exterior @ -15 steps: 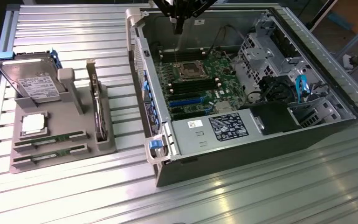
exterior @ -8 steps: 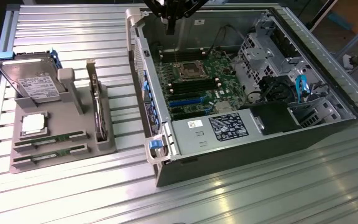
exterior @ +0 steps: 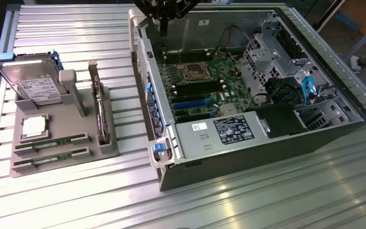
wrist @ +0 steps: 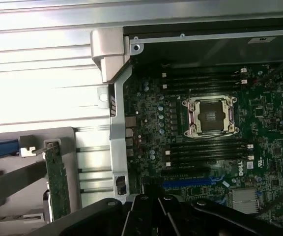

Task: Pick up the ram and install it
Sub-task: 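Reach for the ram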

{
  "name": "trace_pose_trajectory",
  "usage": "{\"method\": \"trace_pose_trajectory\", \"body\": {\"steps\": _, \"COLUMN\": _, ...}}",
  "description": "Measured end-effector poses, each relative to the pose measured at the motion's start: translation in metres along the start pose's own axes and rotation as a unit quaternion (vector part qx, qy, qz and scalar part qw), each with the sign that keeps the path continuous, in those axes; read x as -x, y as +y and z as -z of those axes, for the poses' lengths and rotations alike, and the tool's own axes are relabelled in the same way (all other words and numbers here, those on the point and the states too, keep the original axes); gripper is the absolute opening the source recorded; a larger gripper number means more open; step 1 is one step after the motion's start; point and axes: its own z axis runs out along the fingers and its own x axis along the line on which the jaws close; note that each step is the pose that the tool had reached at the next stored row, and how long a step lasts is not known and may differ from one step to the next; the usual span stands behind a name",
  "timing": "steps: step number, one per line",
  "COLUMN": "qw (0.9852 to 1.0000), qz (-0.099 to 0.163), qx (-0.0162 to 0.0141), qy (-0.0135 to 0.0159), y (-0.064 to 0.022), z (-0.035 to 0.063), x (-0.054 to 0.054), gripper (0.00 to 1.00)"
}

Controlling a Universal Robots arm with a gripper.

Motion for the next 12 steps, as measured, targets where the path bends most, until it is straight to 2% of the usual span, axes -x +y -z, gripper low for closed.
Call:
{"method": "trace_pose_trajectory", "body": {"steps": 3, "qw": 1.0000, "qz": 0.000, "qx": 0.0000, "qy": 0.0000, "y": -0.0009, "z": 0.0003, "x": -0.012, "gripper": 0.11}}
{"method": "trace_pose_trajectory", "body": {"steps": 12, "qw": 1.0000, "qz": 0.000, "qx": 0.0000, "qy": 0.0000, "y": -0.0026, "z": 0.0007, "x": -0.035, "gripper": 0.11}}
